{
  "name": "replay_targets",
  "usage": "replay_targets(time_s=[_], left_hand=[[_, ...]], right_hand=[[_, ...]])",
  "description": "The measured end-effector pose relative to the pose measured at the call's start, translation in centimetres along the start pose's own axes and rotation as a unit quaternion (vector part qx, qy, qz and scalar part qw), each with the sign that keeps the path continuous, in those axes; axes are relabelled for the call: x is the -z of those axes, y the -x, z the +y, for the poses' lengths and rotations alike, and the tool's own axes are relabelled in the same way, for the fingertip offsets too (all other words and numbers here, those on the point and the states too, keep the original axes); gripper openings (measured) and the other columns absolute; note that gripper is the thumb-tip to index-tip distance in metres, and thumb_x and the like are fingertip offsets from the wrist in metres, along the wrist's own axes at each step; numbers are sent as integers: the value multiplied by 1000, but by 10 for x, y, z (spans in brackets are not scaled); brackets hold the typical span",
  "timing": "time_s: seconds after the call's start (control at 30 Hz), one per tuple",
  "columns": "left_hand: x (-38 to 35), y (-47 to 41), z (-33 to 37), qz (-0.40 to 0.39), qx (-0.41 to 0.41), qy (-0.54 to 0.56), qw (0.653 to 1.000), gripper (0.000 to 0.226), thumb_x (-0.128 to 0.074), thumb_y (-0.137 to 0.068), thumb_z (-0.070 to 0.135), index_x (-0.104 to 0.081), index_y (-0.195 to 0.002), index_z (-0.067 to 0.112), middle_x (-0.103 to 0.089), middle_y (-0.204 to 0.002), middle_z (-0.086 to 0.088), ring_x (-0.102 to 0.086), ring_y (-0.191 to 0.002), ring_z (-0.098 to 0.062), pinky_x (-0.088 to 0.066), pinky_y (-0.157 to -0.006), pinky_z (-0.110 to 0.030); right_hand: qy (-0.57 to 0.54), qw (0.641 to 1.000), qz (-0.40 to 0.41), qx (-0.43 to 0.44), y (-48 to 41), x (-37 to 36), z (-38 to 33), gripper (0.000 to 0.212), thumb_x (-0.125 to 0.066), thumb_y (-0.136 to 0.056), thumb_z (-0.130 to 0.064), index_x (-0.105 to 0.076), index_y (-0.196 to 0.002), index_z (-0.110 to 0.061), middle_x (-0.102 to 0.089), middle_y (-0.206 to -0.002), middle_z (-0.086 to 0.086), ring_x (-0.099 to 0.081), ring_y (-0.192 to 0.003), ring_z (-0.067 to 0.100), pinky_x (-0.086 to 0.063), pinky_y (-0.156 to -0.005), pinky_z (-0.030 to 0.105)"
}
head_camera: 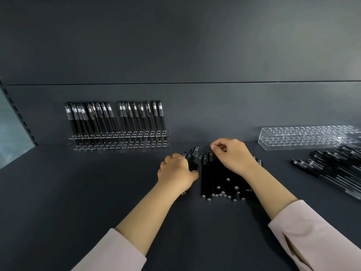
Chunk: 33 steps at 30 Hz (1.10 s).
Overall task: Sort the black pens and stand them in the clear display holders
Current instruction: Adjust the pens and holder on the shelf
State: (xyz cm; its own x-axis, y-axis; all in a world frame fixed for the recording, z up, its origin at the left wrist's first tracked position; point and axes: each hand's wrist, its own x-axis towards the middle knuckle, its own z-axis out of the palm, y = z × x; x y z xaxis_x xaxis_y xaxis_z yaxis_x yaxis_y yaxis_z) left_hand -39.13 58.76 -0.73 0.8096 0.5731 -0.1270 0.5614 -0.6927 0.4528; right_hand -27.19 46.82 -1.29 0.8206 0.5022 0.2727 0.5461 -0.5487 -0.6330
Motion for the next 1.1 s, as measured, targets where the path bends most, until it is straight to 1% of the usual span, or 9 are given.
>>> replay_targets(time_s=[0.13,0.27,0.4,0.53,0.73,0.83,0.93,1.0,1.1], left_hand=[[5,1,-3,-7,1,33,999,52,-64,-92,37,-45,-127,4,-52,-127,-13,-50,-119,-31,-48,-91,-38],[6,1,-5,-5,-16,46,999,30,-61,-95,35,-48,-100,9,-55,-112,-12,-54,-109,-31,-41,-63,-29],[4,1,-7,14,-24,60,998,30,-61,-95,30,-53,-111,7,-57,-108,-11,-58,-101,-29,-43,-67,-30],[10,0,-10,6,-28,104,994,23,-63,-94,27,-48,-102,11,-48,-83,1,-50,-70,-14,-37,-55,-25],[15,0,-14,14,-29,110,993,20,-64,-92,18,-45,-91,12,-45,-79,-1,-45,-61,-13,-34,-49,-24],[20,0,-17,-4,-38,126,991,21,-66,-91,19,-48,-96,11,-47,-84,-1,-46,-66,-12,-35,-52,-23],[30,-2,-24,-32,-29,151,988,26,-70,-89,24,-49,-100,13,-52,-91,-1,-50,-74,-12,-39,-59,-23],[39,-5,-33,-55,-8,206,977,35,-75,-84,28,-54,-107,12,-60,-105,-4,-58,-89,-17,-49,-75,-29],[61,0,-48,-88,15,313,946,63,-83,-72,36,-54,-122,12,-60,-121,-6,-58,-112,-27,-49,-98,-45]], right_hand=[[7,1000,-1,2,1,0,0,16,-54,-95,-24,-70,-93,-22,-69,-92,-7,-60,-86,8,-41,-76,20],[19,1000,-2,7,1,2,-1,19,-53,-96,-25,-71,-99,-17,-70,-97,-2,-61,-92,14,-41,-78,21],[24,1000,-3,4,2,2,-1,21,-53,-96,-27,-70,-102,-17,-70,-98,-1,-61,-94,15,-40,-77,21],[22,1000,-4,4,2,2,-2,21,-53,-96,-27,-70,-103,-16,-70,-99,-1,-60,-93,14,-38,-76,19],[13,1000,-6,5,5,3,-3,20,-53,-96,-27,-70,-102,-17,-69,-97,-2,-58,-89,11,-36,-74,18],[11,1000,2,7,7,4,-5,20,-54,-96,-25,-70,-101,-16,-70,-97,-1,-60,-92,13,-37,-75,19],[-7,1000,22,18,11,5,-12,18,-54,-96,-24,-70,-101,-18,-67,-91,-5,-58,-88,9,-36,-68,10],[-33,999,33,25,13,3,-21,17,-57,-95,-25,-70,-103,-19,-66,-92,-8,-58,-88,7,-38,-71,5],[-122,992,19,10,14,-7,-45,22,-63,-90,-33,-67,-109,-22,-69,-101,-4,-62,-95,10,-48,-88,23]])
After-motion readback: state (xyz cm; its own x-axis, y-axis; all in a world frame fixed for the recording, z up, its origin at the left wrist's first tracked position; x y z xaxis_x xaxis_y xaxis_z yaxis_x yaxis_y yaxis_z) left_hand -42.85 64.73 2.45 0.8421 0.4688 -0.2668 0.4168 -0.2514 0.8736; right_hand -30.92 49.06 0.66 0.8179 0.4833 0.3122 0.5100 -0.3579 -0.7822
